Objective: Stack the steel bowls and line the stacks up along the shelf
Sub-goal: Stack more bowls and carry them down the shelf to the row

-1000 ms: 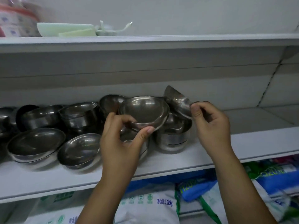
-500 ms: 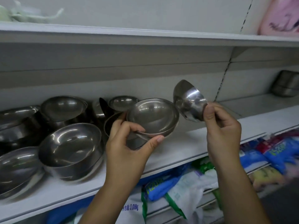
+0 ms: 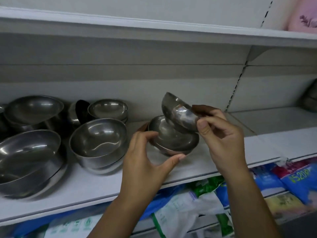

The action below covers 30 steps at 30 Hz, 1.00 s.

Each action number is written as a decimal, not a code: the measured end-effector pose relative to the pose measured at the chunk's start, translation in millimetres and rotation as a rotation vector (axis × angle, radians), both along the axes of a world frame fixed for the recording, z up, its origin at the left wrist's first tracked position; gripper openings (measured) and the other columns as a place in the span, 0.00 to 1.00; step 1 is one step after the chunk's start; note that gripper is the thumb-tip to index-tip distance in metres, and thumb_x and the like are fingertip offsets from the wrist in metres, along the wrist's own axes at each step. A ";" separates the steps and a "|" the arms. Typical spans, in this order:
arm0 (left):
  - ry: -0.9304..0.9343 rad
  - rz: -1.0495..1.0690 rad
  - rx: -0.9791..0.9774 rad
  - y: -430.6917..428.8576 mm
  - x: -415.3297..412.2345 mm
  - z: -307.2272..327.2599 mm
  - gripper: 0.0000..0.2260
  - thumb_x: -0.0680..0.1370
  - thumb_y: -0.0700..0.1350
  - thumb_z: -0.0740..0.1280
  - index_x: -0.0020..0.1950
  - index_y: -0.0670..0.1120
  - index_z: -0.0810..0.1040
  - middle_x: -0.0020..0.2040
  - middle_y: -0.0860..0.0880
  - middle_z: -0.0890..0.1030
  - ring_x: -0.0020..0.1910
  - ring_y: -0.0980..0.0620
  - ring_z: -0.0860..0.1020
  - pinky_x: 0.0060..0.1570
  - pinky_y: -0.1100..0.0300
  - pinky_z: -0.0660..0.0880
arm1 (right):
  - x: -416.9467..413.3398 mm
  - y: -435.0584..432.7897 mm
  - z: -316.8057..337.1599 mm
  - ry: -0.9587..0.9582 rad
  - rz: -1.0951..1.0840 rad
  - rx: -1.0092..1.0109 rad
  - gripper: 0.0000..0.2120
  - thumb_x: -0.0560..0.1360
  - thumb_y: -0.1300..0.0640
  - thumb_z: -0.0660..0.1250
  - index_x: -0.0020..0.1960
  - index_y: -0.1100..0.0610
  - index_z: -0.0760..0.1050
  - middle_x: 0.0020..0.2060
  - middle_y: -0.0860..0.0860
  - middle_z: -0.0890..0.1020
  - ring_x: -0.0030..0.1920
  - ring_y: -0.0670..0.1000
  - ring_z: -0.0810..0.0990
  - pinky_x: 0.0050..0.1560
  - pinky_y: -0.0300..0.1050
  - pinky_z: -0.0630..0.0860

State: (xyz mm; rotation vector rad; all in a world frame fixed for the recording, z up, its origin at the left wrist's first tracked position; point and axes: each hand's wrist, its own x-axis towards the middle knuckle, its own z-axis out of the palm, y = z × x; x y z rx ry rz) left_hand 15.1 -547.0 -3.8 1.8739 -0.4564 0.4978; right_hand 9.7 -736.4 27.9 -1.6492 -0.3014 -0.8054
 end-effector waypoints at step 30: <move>-0.109 0.537 0.014 -2.9 -0.2 12.1 0.03 0.76 0.46 0.74 0.48 0.48 0.84 0.39 0.58 0.84 0.37 0.62 0.82 0.41 0.73 0.74 | 73.9 -7.6 -45.1 0.561 0.310 -0.149 0.48 0.64 0.49 0.83 0.76 0.42 0.58 0.61 0.35 0.76 0.55 0.30 0.77 0.56 0.27 0.72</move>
